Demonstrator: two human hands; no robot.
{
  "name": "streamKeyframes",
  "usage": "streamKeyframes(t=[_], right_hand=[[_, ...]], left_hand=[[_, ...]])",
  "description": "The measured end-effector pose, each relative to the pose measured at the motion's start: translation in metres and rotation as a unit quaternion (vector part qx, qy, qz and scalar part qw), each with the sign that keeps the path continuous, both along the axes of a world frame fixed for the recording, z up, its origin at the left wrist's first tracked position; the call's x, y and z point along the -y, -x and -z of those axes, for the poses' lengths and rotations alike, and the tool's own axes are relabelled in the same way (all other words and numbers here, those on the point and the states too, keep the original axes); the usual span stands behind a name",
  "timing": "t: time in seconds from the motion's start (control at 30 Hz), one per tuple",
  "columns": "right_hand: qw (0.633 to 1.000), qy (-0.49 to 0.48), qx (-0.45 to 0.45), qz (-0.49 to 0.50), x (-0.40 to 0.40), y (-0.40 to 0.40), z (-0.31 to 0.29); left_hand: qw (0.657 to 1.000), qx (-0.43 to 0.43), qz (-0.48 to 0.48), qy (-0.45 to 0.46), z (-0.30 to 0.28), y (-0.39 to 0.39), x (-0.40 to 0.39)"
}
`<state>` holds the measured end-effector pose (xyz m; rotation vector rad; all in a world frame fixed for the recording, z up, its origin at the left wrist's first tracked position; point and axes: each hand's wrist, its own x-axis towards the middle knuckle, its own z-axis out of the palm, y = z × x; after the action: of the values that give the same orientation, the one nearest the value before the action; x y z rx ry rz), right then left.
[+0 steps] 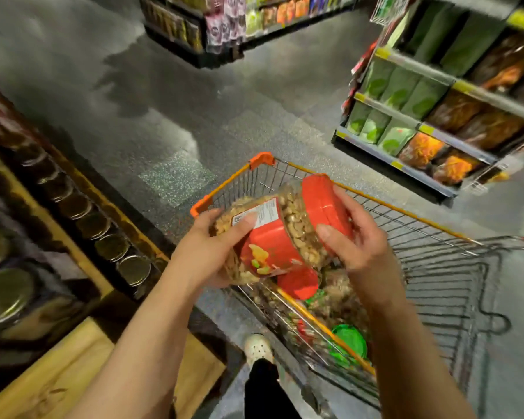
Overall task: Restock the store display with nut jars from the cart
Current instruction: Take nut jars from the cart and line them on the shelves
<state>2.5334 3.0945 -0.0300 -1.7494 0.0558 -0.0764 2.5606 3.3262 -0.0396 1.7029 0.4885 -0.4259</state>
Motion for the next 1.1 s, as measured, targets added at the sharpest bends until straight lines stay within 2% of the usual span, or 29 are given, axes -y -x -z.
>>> streamKeyframes(t=[0.23,0.53,0.87,1.1], right_hand=[[0.998,-0.002,0.055,-0.016,-0.081,0.104,-0.071],[0.988,0.052,0.114,-0.090,-0.135,0.180,-0.107],[0.950,0.077,0.176,-0.246,-0.137,0.254,-0.149],[0.932,0.072,0.201,-0.294,-0.125,0.324,-0.144]], left_hand=[[0.996,0.005,-0.034,0.077,-0.055,0.133,-0.068],[0.992,0.040,-0.096,0.074,-0.098,0.247,-0.111],[0.971,0.093,-0.208,0.067,-0.119,0.370,-0.087],[0.953,0.105,-0.285,-0.003,-0.117,0.465,-0.050]])
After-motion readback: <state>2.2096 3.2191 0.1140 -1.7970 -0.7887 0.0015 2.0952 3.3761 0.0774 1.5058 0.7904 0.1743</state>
